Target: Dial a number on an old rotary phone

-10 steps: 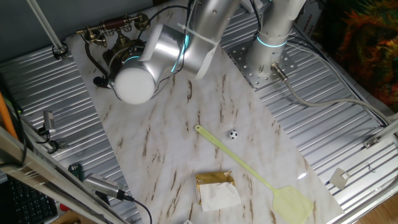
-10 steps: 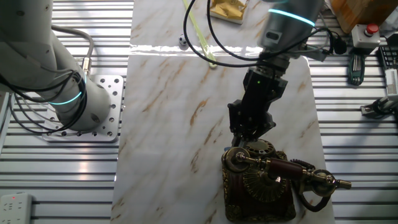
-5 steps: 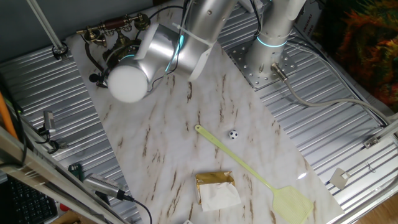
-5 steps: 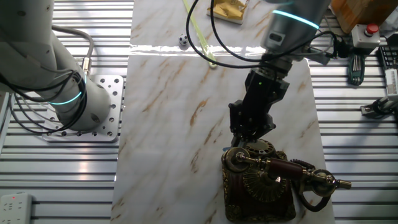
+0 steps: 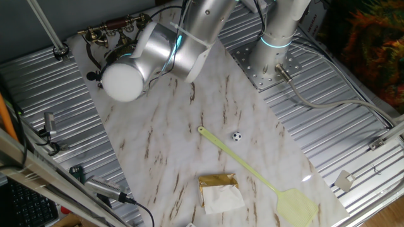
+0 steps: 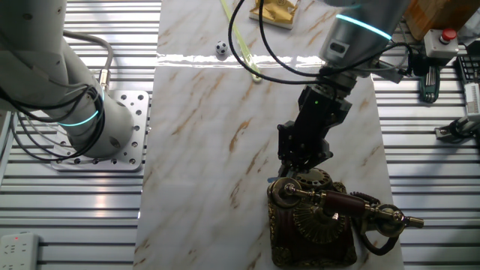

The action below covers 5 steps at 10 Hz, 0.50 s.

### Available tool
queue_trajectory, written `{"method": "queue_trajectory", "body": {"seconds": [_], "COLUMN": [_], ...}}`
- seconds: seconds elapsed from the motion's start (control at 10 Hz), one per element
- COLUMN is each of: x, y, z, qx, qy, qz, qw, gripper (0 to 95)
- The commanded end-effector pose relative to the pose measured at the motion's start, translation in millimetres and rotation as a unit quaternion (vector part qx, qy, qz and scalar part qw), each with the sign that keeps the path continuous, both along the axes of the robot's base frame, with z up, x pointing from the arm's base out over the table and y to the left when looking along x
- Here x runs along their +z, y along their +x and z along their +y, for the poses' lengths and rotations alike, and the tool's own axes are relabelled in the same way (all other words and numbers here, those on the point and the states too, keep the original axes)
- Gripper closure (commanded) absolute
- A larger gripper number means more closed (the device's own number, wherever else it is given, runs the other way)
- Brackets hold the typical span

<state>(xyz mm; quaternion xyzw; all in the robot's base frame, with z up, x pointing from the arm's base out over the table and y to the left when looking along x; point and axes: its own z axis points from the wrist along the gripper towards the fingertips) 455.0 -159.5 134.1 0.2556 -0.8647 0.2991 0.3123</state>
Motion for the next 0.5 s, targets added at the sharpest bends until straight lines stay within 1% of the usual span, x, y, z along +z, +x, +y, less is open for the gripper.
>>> {"method": "queue_trajectory", "body": {"seconds": [0.1, 0.3, 0.5], "x": [-0.8, -1.2, -1.8], "y": [0.4, -1.0, -1.5], "z": [0.1, 0.3, 0.5], "qx": [0.000, -0.008, -0.012], "qy": [0.003, 0.001, 0.007], "qz": [-0.002, -0.003, -0.008], "qw": [1.0000, 1.0000, 0.9999], "gripper": [95.0, 95.0, 95.0]}}
